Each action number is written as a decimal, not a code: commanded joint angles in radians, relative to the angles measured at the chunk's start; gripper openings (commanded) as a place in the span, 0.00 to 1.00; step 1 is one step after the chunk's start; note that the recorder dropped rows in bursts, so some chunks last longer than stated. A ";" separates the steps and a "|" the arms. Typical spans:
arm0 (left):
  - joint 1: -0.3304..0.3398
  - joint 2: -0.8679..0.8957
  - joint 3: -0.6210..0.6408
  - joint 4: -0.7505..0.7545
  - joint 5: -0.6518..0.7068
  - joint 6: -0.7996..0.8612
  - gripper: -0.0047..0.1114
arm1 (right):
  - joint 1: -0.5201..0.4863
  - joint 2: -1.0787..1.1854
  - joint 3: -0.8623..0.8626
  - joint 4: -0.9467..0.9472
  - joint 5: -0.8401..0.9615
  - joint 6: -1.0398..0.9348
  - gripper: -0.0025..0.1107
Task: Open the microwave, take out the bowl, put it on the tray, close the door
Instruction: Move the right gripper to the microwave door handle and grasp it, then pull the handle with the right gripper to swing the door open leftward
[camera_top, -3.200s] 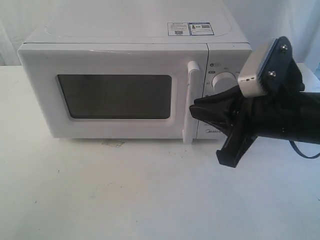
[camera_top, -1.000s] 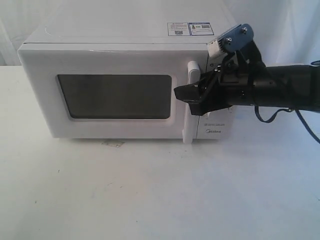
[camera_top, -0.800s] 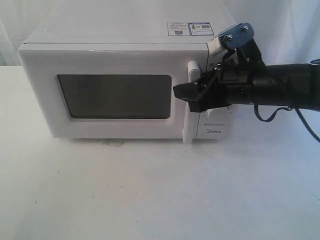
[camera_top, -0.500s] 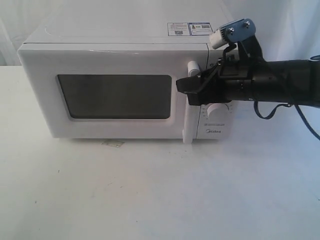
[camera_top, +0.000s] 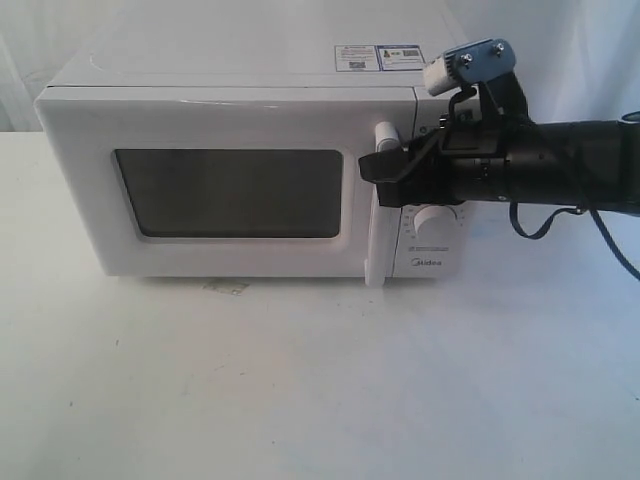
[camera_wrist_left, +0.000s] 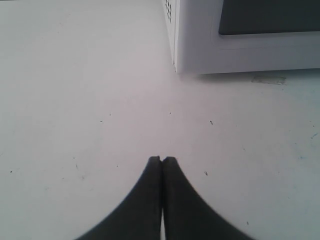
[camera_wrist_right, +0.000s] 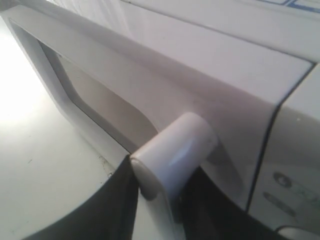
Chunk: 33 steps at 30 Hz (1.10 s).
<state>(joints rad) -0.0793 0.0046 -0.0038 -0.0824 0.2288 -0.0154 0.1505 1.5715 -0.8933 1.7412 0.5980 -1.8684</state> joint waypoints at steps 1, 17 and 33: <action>0.001 -0.005 0.004 0.001 0.003 -0.006 0.04 | -0.002 0.051 -0.013 0.003 0.097 -0.022 0.04; 0.001 -0.005 0.004 0.001 0.003 -0.006 0.04 | -0.002 0.073 -0.013 0.003 0.376 -0.037 0.02; 0.001 -0.005 0.004 0.001 0.003 -0.006 0.04 | 0.000 0.062 0.062 0.003 0.533 -0.085 0.02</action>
<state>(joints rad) -0.0793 0.0046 -0.0038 -0.0824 0.2288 -0.0154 0.1092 1.6318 -0.8565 1.7891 0.8634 -1.9829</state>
